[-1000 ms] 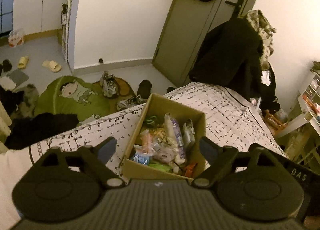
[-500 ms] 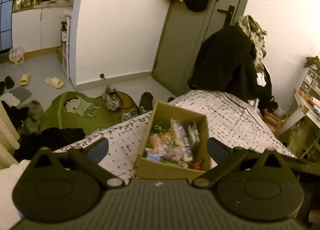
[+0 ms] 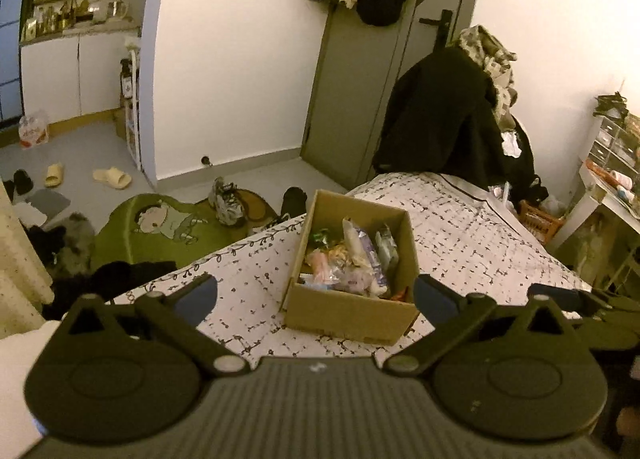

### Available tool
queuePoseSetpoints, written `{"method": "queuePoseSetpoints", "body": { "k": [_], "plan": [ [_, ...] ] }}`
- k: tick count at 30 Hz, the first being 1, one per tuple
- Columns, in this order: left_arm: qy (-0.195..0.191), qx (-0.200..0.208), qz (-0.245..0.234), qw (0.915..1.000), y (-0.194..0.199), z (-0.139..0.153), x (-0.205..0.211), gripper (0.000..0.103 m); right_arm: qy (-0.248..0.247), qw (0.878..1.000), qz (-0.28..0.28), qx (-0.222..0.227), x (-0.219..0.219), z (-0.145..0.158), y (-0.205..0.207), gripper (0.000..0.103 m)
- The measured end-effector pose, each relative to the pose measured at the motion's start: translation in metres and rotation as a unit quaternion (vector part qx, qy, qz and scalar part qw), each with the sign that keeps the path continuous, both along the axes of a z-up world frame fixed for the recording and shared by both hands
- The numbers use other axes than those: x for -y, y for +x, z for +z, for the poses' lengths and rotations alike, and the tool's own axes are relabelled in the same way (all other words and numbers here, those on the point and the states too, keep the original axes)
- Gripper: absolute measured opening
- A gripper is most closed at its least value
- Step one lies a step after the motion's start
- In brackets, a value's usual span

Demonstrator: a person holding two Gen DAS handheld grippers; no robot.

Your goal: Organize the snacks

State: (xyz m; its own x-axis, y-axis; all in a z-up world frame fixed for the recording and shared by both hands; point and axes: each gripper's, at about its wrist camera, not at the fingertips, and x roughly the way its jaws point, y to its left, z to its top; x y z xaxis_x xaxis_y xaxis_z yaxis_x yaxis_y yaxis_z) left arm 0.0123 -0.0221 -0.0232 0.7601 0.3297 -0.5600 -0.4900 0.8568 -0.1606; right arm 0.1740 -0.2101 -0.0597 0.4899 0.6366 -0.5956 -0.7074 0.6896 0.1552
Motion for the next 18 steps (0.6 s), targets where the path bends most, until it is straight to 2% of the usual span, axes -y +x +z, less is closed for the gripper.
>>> {"method": "queuePoseSetpoints", "body": {
  "k": [4, 7, 18],
  "plan": [
    [0.001, -0.004, 0.000, 1.0000, -0.011, -0.001, -0.001, 0.103, -0.005, 1.000, 0.000, 0.016, 0.001, 0.003, -0.003, 0.103],
    [0.004, -0.002, 0.004, 1.0000, -0.019, 0.001, -0.002, 0.103, 0.004, 1.000, -0.005, 0.003, 0.007, 0.001, -0.005, 0.103],
    [0.001, -0.003, -0.002, 1.0000, -0.022, -0.005, 0.004, 0.103, 0.021, 1.000, -0.003, 0.005, 0.021, 0.003, -0.013, 0.103]
  ]
}}
